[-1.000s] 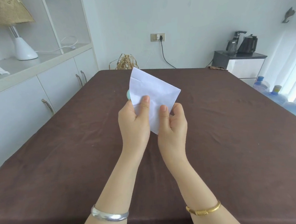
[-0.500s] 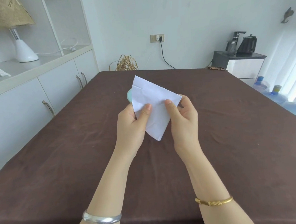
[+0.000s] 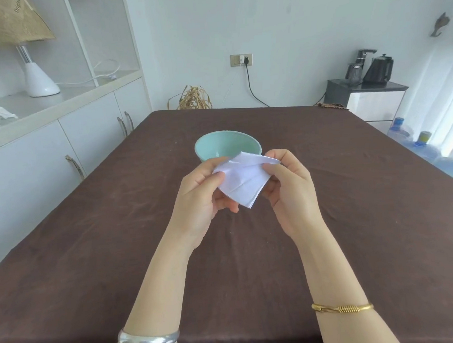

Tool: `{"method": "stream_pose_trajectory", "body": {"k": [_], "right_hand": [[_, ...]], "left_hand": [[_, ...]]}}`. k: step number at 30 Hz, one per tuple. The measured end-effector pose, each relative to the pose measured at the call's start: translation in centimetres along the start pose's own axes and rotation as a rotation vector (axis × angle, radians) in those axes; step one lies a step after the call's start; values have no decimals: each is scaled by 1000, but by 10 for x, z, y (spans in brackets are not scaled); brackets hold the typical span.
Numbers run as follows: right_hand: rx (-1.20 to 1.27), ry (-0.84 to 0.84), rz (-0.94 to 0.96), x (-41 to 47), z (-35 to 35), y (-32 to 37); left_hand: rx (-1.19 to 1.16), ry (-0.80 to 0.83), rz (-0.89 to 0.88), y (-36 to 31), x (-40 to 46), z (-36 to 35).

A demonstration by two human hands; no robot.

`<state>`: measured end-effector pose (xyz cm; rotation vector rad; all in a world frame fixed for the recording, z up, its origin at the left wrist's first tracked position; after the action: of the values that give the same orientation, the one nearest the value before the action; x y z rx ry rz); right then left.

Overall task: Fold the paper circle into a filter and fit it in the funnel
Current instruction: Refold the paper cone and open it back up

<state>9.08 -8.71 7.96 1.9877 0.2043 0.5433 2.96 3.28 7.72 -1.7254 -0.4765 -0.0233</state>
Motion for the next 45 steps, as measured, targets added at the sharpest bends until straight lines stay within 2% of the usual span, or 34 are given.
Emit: {"method": "stream_pose_trajectory", "body": {"k": [5,13,17,22,24,25,28,31,32,37,40,45], "right_hand": [[68,-7,-51,0,3,-5],[68,-40,-57,1,6,-2],[-74,-45,61,0,8,6],[-245,-23,120,-1,7,12],[-320,36,134,-1,3,12],[-361,81,136,-2,-1,11],[-534,185,162,-6,-14,9],[-576,150,218,-7,-17,17],[-564,128,225,-7,-16,20],[-441,8,209,-5,-6,26],[-492,-47,275,-7,-1,31],[-560,27,298,-10,-12,30]], "left_hand": [[-16,122,9,0,-4,-7],[128,70,-15,-4,-4,-4],[180,75,-55,-5,-5,-6],[208,140,-35,-8,-8,-5],[229,83,-41,-13,-5,2],[318,36,-54,-17,-2,5],[803,-9,-132,-30,1,-10],[1304,-119,-326,-47,-1,-30],[1394,-154,-371,-51,-2,-34],[1355,-152,-515,-61,-8,-45],[1331,-122,-506,-60,-9,-47],[1311,-72,-546,-58,-8,-53]]}}
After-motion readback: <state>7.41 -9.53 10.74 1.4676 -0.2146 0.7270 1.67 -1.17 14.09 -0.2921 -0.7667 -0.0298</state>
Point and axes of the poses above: each hand's wrist, its own x-axis towards the middle knuckle, its own z-axis out of the back of the hand, y = z × x, the point moved 9 cm from there along x, towards the middle knuckle, and after that the axes turned 2 degrees about z, right-handed, at the moved point
